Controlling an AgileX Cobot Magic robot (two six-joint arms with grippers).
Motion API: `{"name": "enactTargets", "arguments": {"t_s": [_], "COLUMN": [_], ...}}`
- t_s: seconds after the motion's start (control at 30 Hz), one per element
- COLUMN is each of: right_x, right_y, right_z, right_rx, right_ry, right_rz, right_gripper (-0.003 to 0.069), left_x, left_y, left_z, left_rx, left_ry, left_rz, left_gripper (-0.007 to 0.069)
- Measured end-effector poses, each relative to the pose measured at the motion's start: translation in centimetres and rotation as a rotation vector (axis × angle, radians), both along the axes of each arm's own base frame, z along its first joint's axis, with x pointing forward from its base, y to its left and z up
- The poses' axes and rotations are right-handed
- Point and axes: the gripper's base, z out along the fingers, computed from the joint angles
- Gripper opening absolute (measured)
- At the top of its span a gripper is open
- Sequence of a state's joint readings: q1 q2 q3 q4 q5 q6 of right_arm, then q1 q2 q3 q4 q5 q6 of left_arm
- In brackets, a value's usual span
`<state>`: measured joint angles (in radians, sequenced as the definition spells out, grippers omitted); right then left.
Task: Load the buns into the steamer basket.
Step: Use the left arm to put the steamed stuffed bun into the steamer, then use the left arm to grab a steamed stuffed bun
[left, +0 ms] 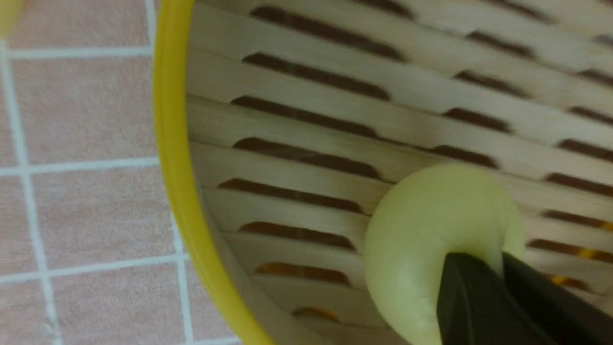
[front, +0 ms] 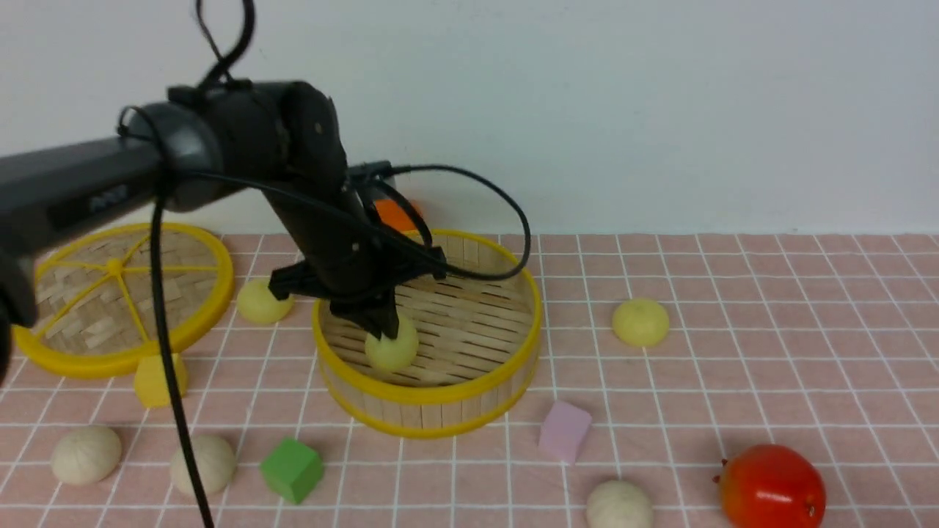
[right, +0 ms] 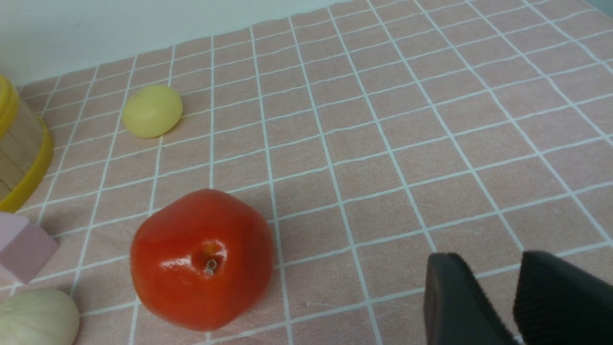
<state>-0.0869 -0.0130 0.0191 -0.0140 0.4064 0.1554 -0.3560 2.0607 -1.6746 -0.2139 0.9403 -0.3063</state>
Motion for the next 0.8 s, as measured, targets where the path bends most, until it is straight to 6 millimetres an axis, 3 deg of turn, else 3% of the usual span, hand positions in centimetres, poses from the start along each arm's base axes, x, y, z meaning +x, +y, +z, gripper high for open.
{"name": "enactTargets", "arguments": {"t_s": [0.17,0.23,0.3,0.37,0.47,0.5,0.57,0.67,0.73,0.8], "right_x": [0.0,0.0,0.0,0.0,0.0,0.0,0.0,0.0,0.0,0.0], "right_y": [0.0,0.0,0.0,0.0,0.0,0.0,0.0,0.0,0.0,0.0], "right_z": [0.0,0.0,0.0,0.0,0.0,0.0,0.0,0.0,0.0,0.0], "right_rx": [0.0,0.0,0.0,0.0,0.001,0.001,0.0,0.0,0.0,0.0], "right_ry": [0.0,0.0,0.0,0.0,0.0,0.0,0.0,0.0,0.0,0.0], "right_rz": [0.0,0.0,0.0,0.0,0.0,0.0,0.0,0.0,0.0,0.0], "right_gripper": [0.0239,0.0239,0.0239,0.0239,0.0239,0.0239,0.0239,0.0239,0.0239,0.0239], "left_x": [0.1,-0.1,-0.3,-1.0,-2.7,-3.6,-4.4,-7.6,-8.6,-10.9], "left_y": [-0.1,0.0,0.1,0.5,1.9,2.8,3.8,8.2,9.6,11.8], "left_z": [-0.4,0.3,0.7,2.8,7.1,9.0,10.3,12.2,11.5,9.4], "left_rx": [0.001,-0.001,0.0,0.01,0.077,0.105,0.124,0.148,0.157,0.16], "left_ry": [0.011,0.011,0.01,-0.021,-0.092,-0.123,-0.141,-0.143,-0.118,-0.073], "left_rz": [0.001,-0.002,-0.005,-0.014,-0.036,-0.027,-0.008,0.104,0.137,0.191], "left_gripper": [0.0127,0.0253,0.0306,0.0423,0.0513,0.0527,0.053,0.0503,0.0487,0.0433]}}
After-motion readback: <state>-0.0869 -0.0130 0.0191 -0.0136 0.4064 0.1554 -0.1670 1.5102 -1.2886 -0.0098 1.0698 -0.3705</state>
